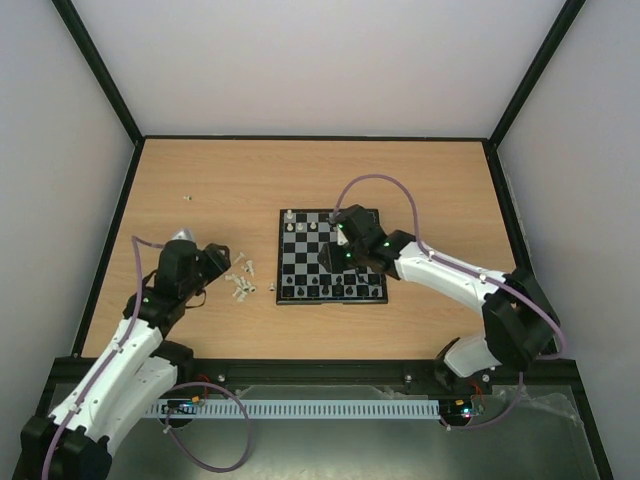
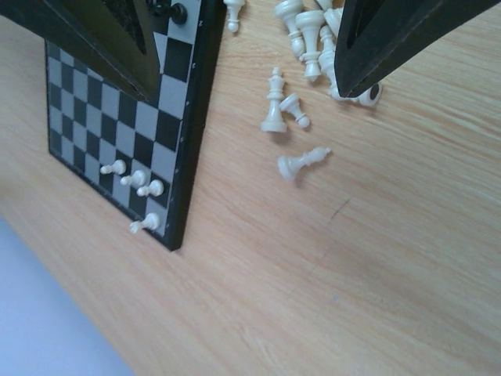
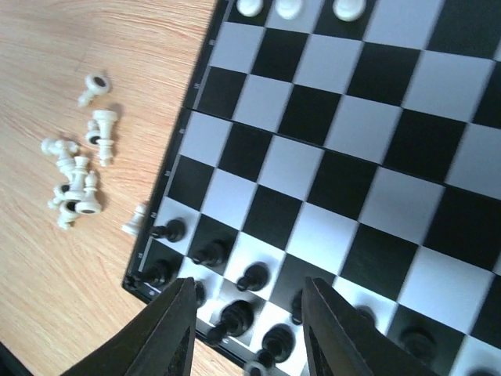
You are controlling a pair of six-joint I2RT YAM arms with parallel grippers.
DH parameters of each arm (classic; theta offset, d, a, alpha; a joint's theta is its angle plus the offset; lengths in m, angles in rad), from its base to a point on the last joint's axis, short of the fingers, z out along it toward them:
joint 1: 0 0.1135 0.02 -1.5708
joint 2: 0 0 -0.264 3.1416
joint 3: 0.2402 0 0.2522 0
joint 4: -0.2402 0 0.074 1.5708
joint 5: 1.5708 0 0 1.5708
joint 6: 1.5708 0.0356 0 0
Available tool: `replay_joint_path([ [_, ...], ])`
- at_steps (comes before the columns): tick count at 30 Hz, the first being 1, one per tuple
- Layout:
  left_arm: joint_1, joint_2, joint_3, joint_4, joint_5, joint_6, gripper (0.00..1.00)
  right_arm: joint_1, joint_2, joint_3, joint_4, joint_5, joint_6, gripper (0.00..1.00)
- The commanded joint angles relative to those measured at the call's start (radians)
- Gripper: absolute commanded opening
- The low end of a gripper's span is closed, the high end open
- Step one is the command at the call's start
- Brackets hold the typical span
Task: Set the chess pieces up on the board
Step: Pick up the chess piece at the center of the board.
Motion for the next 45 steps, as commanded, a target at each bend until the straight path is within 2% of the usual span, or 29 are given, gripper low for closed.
replay_joint_path([
  [1, 0.018, -0.054, 0.055, -0.050, -0.021, 0.053, 0.65, 0.045, 0.054, 0.079, -0.040, -0.004, -0.015, 0.38],
  [3, 0.021, -0.084, 0.067, -0.066, -0.027, 0.070, 0.66, 0.065, 0.081, 0.107, -0.043, -0.005, -0.016, 0.39],
  [8, 0.030, -0.136, 0.076, -0.086, -0.042, 0.086, 0.77, 0.130, 0.145, 0.193, -0.060, -0.006, -0.030, 0.47],
  [14, 0.034, -0.140, 0.086, -0.091, -0.030, 0.072, 0.99, 0.191, 0.264, 0.313, -0.108, -0.009, -0.066, 0.47],
  [25, 0.036, -0.153, 0.121, -0.106, -0.022, 0.073, 0.99, 0.287, 0.496, 0.548, -0.208, 0.015, -0.126, 0.34],
  [38, 0.037, -0.216, 0.123, -0.143, -0.014, 0.064, 0.99, 0.300, 0.740, 0.822, -0.303, 0.080, -0.121, 0.32],
  [41, 0.037, -0.219, 0.128, -0.148, -0.012, 0.069, 0.99, 0.300, 0.779, 0.869, -0.313, 0.112, -0.118, 0.26],
  [45, 0.036, -0.218, 0.130, -0.151, -0.012, 0.076, 1.00, 0.301, 0.820, 0.917, -0.319, 0.118, -0.117, 0.23],
])
